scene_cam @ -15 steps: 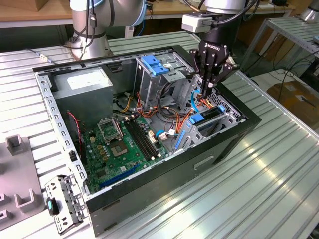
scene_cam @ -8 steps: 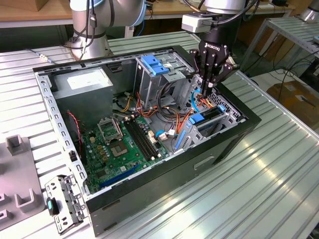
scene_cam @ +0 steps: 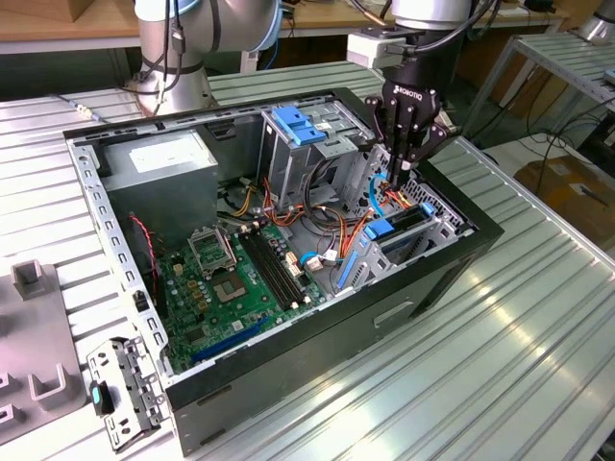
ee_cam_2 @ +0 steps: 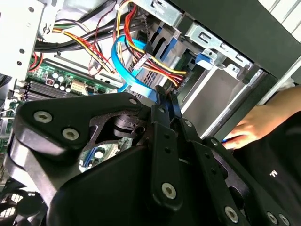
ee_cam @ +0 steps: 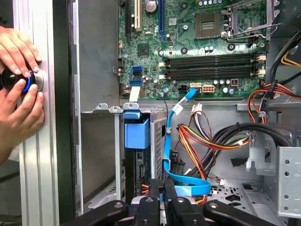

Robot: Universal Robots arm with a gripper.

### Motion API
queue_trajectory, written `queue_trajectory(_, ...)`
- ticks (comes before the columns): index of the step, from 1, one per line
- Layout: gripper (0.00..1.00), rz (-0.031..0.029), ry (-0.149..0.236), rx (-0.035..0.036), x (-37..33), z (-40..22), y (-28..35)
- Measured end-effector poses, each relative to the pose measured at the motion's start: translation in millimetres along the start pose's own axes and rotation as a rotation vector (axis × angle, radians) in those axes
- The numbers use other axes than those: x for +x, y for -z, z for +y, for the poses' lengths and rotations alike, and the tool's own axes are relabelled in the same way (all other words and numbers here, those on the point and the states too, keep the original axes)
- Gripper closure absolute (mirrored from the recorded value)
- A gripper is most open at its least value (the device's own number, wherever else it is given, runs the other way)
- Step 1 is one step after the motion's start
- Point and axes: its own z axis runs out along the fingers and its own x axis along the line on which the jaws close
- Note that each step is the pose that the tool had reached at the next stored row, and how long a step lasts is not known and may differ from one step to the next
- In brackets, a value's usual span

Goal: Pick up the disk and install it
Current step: 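Insert the second disk wire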

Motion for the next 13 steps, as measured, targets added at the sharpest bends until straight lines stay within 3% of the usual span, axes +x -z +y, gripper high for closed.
queue_trajectory(1,0.84,-0.0069,0.0,0.0059,2.8,0.8,-1.2)
queue_trajectory(2,0.84,-0.0093,0.0,0.0072,5.4,2.2,-2.2)
queue_trajectory(7,0.84,-0.0116,0.0,0.0078,8.9,9.5,-4.9)
queue_trajectory(8,0.84,-0.0189,-0.001,0.0082,9.8,9.6,-6.0)
queue_trajectory(10,0.84,-0.0439,-0.002,0.0084,11.7,9.7,-7.6)
queue_trajectory(13,0.84,-0.072,-0.003,0.0085,13.9,9.7,-9.0)
